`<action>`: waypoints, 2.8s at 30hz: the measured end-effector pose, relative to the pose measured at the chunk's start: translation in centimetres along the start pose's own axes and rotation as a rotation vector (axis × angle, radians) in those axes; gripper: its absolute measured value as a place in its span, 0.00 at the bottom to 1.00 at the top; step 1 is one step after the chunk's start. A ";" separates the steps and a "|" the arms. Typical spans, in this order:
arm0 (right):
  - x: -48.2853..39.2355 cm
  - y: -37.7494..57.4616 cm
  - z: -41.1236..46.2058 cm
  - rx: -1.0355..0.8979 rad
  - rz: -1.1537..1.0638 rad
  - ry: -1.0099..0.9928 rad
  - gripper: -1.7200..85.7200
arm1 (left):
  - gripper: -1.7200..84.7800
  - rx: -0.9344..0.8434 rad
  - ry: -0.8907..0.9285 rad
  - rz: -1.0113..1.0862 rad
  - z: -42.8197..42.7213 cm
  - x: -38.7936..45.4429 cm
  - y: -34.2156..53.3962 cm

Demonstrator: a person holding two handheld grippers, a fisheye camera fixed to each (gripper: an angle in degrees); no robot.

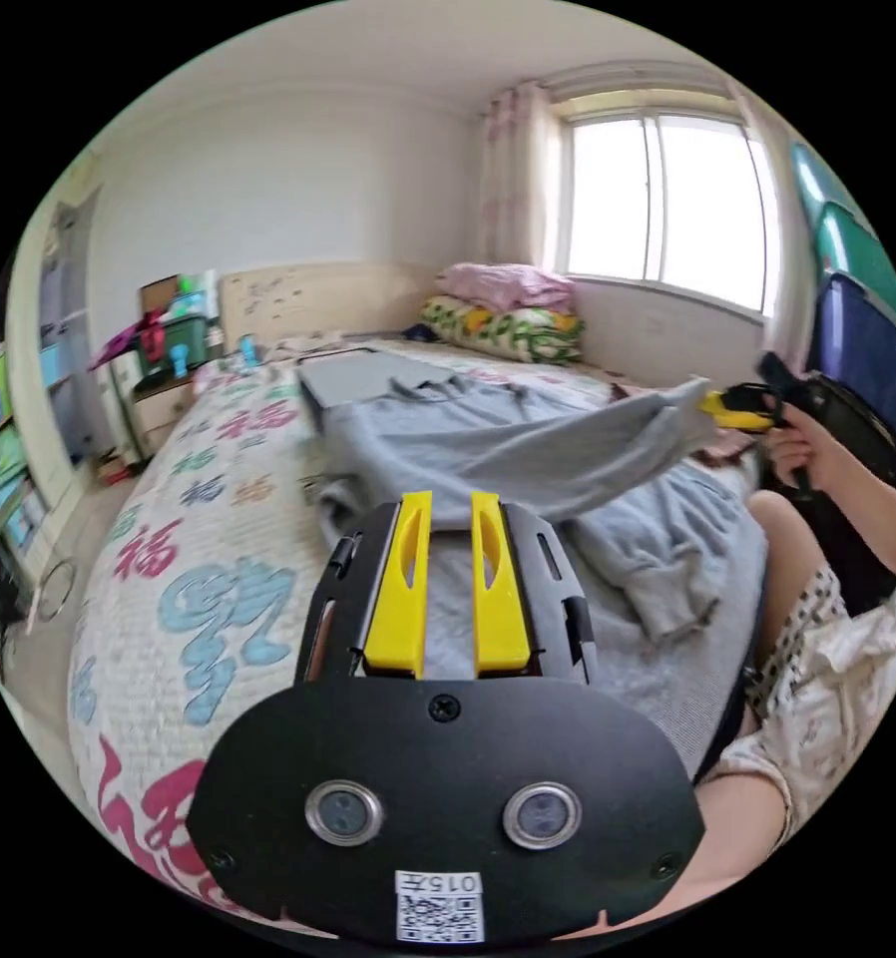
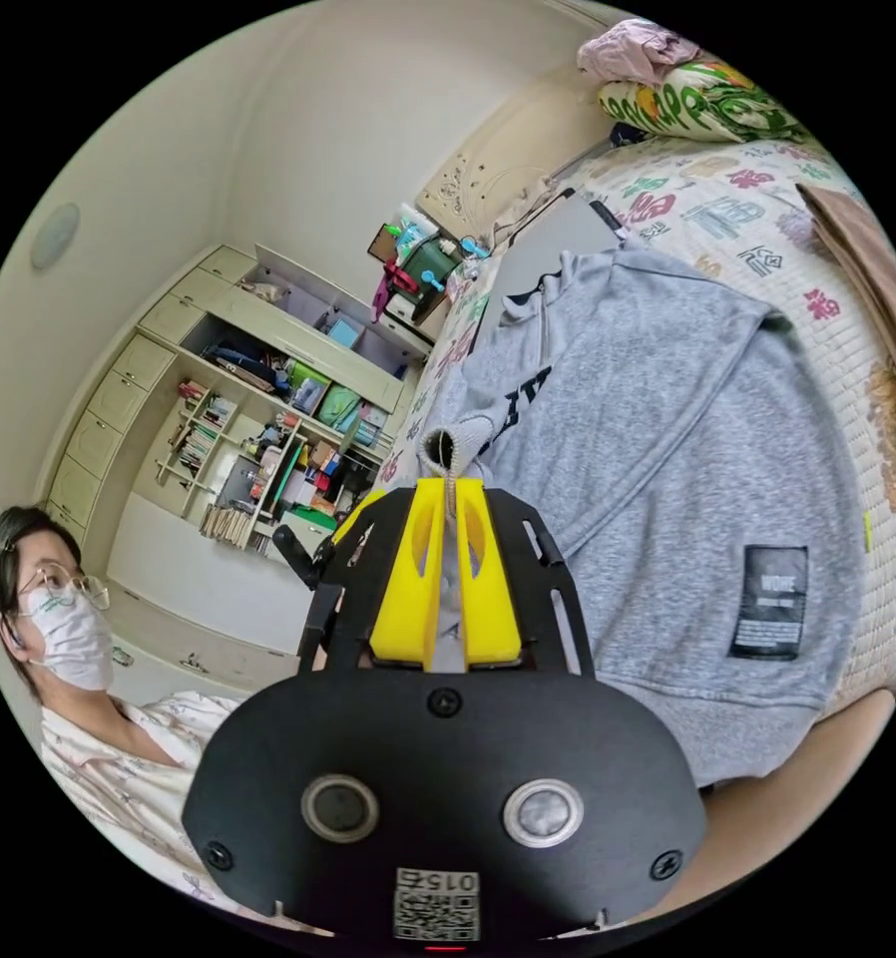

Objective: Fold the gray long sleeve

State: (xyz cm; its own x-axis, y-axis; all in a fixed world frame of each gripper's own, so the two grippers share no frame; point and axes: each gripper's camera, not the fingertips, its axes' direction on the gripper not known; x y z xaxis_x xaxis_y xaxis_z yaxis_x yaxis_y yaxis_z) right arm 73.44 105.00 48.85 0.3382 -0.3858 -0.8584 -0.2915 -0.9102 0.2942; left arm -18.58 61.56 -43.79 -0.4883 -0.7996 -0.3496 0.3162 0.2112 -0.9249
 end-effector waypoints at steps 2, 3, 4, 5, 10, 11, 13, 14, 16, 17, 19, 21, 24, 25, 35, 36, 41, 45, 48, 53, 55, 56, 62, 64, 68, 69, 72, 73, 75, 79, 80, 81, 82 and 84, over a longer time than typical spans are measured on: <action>0.2 0.7 -0.7 0.003 0.017 -0.003 0.03 | 0.10 -0.052 -0.071 -0.040 0.7 -1.1 -0.2; 0.5 1.2 -1.0 0.005 0.035 -0.019 0.03 | 0.11 -0.083 -0.084 -0.048 1.3 -1.5 -0.5; 0.6 1.5 -1.1 0.005 0.042 -0.027 0.03 | 0.11 -0.096 -0.089 -0.048 1.6 -1.7 -0.7; 0.8 2.0 -1.3 0.005 0.055 -0.035 0.03 | 0.11 -0.126 -0.111 -0.043 2.4 -1.8 -1.1; 1.0 4.5 -1.4 -0.018 0.077 -0.009 0.03 | 0.10 -0.226 -0.225 -0.004 4.9 -2.0 -3.4; 1.1 5.0 -1.3 -0.035 0.081 0.010 0.03 | 0.10 -0.247 -0.234 0.025 5.7 -2.1 -4.0; 1.4 5.5 -0.8 -0.072 0.076 0.062 0.03 | 0.10 -0.287 -0.270 0.055 7.0 -2.2 -4.8; 1.8 5.6 -0.5 -0.092 0.078 0.101 0.03 | 0.10 -0.295 -0.273 0.064 7.6 -2.4 -5.2; 2.4 5.9 -0.3 -0.100 0.095 0.128 0.03 | 0.10 -0.296 -0.263 0.059 8.1 -2.7 -5.5; 2.8 6.0 -0.1 -0.100 0.107 0.122 0.03 | 0.10 -0.306 -0.254 0.056 8.4 -2.9 -5.5; 3.4 6.3 0.2 -0.094 0.126 0.114 0.03 | 0.10 -0.328 -0.247 0.052 8.9 -3.1 -5.6; 4.1 6.8 0.8 -0.094 0.142 0.122 0.03 | 0.08 -0.336 -0.273 0.095 9.0 -2.9 -6.1; 4.9 7.6 1.5 -0.095 0.142 0.139 0.03 | 0.06 -0.306 -0.313 0.130 8.4 -2.5 -6.3; 5.1 7.8 1.7 -0.097 0.143 0.146 0.03 | 0.06 -0.309 -0.317 0.139 8.4 -2.3 -6.3; 8.9 12.2 4.5 -0.094 0.173 0.195 0.03 | 0.08 -0.232 -0.344 0.150 4.7 -1.7 -6.6; 9.4 12.8 5.0 -0.096 0.176 0.204 0.03 | 0.09 -0.232 -0.338 0.137 4.6 -1.9 -6.6; 11.8 15.5 6.4 -0.086 0.195 0.197 0.03 | 0.10 -0.347 -0.321 0.232 6.8 -0.8 -6.7; 14.0 18.6 7.0 -0.052 0.185 0.248 0.03 | 0.05 -0.312 -0.371 0.216 5.6 -0.5 -6.7; 15.7 21.7 7.0 0.000 0.198 0.311 0.04 | 0.04 -0.288 -0.370 0.219 4.6 -0.2 -6.8; 12.8 26.0 9.8 -0.053 -0.167 0.455 0.08 | 0.03 -0.311 -0.411 0.264 4.6 1.0 -6.8; 11.4 27.4 13.0 -0.174 -0.321 0.470 0.10 | 0.03 -0.325 -0.409 0.266 4.6 1.0 -6.9; 10.9 28.3 15.4 -0.259 -0.402 0.506 0.11 | 0.03 -0.327 -0.408 0.265 4.4 1.0 -7.0; 11.5 33.7 26.2 -0.470 -0.726 0.830 0.13 | 0.03 -0.299 -0.382 0.233 3.0 0.3 -7.3; 12.8 34.7 28.0 -0.507 -0.752 0.895 0.12 | 0.03 -0.300 -0.365 0.219 2.7 0.0 -7.4; 14.4 36.1 28.8 -0.546 -0.737 0.930 0.08 | 0.03 -0.312 -0.337 0.190 2.4 -0.8 -7.9; 14.4 36.5 28.6 -0.562 -0.737 0.927 0.07 | 0.03 -0.312 -0.334 0.184 2.3 -1.0 -8.1; 13.9 37.5 27.8 -0.586 -0.755 0.923 0.06 | 0.03 -0.319 -0.328 0.165 2.1 -1.4 -8.5; 13.9 37.7 27.7 -0.592 -0.760 0.923 0.06 | 0.03 -0.323 -0.326 0.163 2.1 -1.4 -8.6; 14.0 38.6 27.8 -0.629 -0.787 0.932 0.06 | 0.03 -0.345 -0.328 0.165 2.4 -1.4 -9.0; 14.3 38.4 27.7 -0.608 -0.756 0.907 0.06 | 0.03 -0.351 -0.351 0.183 2.5 -0.9 -9.4; 14.3 37.9 27.3 -0.595 -0.721 0.883 0.07 | 0.03 -0.349 -0.360 0.190 2.4 -0.7 -9.6; 14.1 37.3 26.8 -0.579 -0.694 0.854 0.07 | 0.03 -0.345 -0.368 0.203 2.4 -0.4 -9.7; 13.9 37.0 26.4 -0.571 -0.681 0.838 0.07 | 0.03 -0.342 -0.374 0.210 2.3 -0.2 -9.7; 13.4 35.5 24.5 -0.550 -0.618 0.747 0.08 | 0.03 -0.327 -0.420 0.249 1.4 0.8 -10.1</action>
State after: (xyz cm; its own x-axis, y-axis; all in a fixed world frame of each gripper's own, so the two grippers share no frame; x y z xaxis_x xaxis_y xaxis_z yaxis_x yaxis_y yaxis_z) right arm 45.70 71.23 37.53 0.7953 0.3312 -0.5078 0.4864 -0.8485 0.2084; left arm -21.05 57.99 -34.49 -0.0460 -0.8439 -0.5346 0.0801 0.5303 -0.8440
